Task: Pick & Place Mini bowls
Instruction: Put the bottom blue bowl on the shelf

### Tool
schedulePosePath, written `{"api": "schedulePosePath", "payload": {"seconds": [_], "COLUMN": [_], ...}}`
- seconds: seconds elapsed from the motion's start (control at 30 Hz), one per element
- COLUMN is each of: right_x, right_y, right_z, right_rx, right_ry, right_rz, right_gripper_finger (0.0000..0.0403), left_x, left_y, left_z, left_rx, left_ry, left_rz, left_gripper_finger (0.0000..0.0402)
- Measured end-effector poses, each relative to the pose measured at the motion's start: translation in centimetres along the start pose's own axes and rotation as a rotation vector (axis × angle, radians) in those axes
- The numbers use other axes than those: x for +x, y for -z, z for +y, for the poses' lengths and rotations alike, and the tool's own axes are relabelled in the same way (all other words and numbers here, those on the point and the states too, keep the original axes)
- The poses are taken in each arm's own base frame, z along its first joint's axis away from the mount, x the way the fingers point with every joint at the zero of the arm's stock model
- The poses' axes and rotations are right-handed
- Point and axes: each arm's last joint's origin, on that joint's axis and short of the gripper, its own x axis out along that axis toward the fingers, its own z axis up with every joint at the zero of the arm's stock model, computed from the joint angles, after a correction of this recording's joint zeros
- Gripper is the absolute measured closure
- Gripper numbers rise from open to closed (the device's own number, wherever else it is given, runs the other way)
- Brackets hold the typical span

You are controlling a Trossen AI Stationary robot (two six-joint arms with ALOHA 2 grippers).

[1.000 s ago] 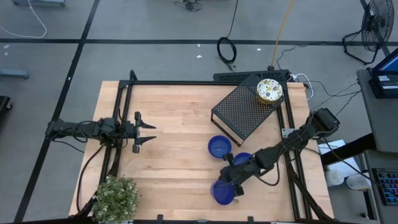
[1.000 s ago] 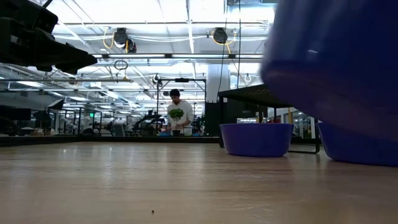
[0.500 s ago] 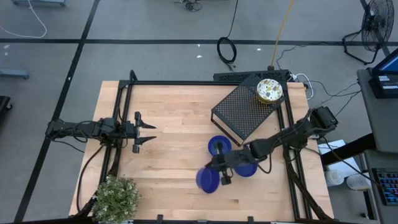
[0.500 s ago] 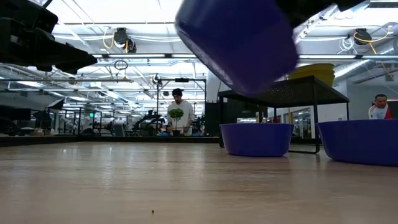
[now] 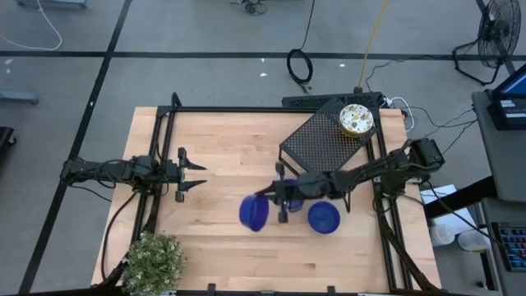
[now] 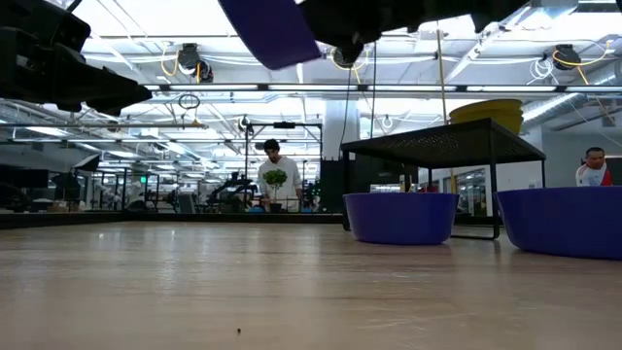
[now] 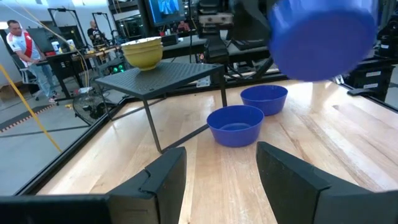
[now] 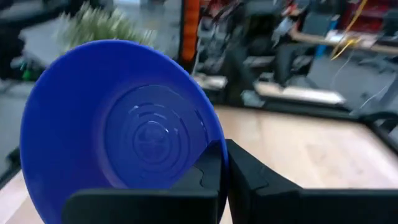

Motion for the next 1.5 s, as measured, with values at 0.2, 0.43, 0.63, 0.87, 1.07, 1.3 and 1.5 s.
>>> {"api": "schedulePosePath", "payload": {"seconds": [0.2,0.43,0.63,0.87,1.07,1.3,1.5], "right_x": [0.2,-0.2,-2.5,-6.4,-10.2,-13.9,-15.0], "right_y": [-1.0,-3.6,-8.2,-13.4,-13.3,-10.9,-9.4], "right_z": [-2.9,-7.2,-10.3,-12.5,-13.9,-15.1,-15.5], "right_rx": [0.029,0.051,0.066,0.176,0.343,0.582,0.713], "right_ry": [0.086,0.277,0.434,0.563,0.659,0.733,0.731], "right_rz": [-0.112,-0.106,0.099,0.211,0.357,0.620,0.761], "right_gripper_finger": [0.0403,0.0403,0.0403,0.0403,0.0403,0.0403,0.0403], "left_x": [0.0,0.0,0.0,0.0,0.0,0.0,0.0], "left_y": [0.0,0.0,0.0,0.0,0.0,0.0,0.0], "left_z": [0.0,0.0,0.0,0.0,0.0,0.0,0.0], "left_rx": [0.000,0.000,0.000,0.000,0.000,0.000,0.000], "left_ry": [0.000,0.000,0.000,0.000,0.000,0.000,0.000], "left_rz": [0.000,0.000,0.000,-0.001,0.000,0.000,0.000], "left_gripper_finger": [0.0204,0.0204,0.0204,0.0204,0.0204,0.0204,0.0204]}}
